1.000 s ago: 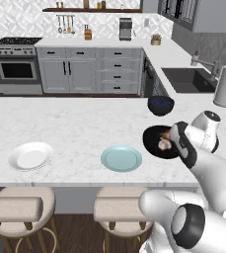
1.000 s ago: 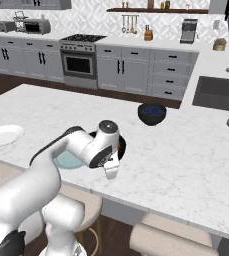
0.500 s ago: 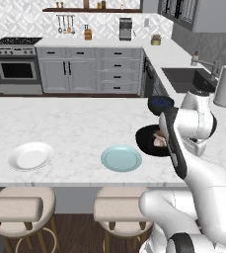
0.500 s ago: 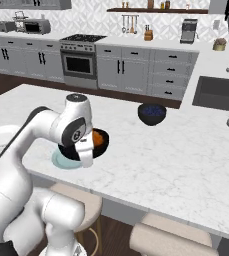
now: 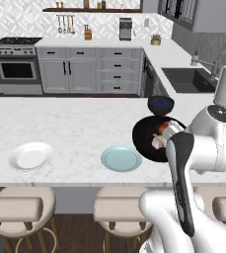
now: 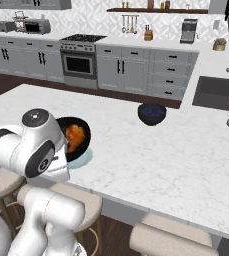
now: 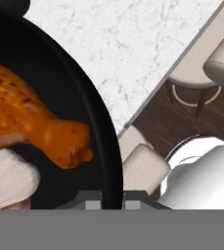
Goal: Pick the chicken drumstick and garlic from their plates and place them in the bowl. Then put the bowl in the fridge.
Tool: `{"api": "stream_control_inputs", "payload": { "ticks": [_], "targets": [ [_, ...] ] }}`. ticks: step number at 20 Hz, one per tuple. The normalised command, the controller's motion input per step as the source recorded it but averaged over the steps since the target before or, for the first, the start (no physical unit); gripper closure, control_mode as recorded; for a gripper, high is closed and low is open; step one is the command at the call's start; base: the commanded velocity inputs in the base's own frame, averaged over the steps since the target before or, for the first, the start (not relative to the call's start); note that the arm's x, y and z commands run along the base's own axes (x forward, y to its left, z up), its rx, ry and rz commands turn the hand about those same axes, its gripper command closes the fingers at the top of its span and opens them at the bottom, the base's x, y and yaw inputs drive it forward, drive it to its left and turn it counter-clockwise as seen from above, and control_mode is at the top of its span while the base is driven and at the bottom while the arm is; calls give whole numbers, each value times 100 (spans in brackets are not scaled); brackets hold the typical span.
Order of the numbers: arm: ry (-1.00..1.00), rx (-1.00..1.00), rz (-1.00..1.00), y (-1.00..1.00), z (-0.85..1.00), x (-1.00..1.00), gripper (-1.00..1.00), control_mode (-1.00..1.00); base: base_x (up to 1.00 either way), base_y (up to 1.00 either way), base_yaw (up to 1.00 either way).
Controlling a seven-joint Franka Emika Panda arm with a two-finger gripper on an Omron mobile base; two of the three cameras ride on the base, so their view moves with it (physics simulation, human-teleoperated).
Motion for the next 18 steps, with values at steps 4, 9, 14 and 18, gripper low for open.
{"api": "stream_control_inputs", "payload": {
  "ticks": [4, 9, 14, 18],
  "targets": [
    [-2, 0, 3, 11, 64, -56, 100, -100, 0, 0, 0],
    [0, 0, 0, 3, 39, -46, 100, -100, 0, 0, 0],
    [-4, 0, 0, 18, 0, -75, 100, -100, 0, 0, 0],
    [0, 0, 0, 0, 0, 0, 100, 100, -38, 49, 0]
  ]
}}
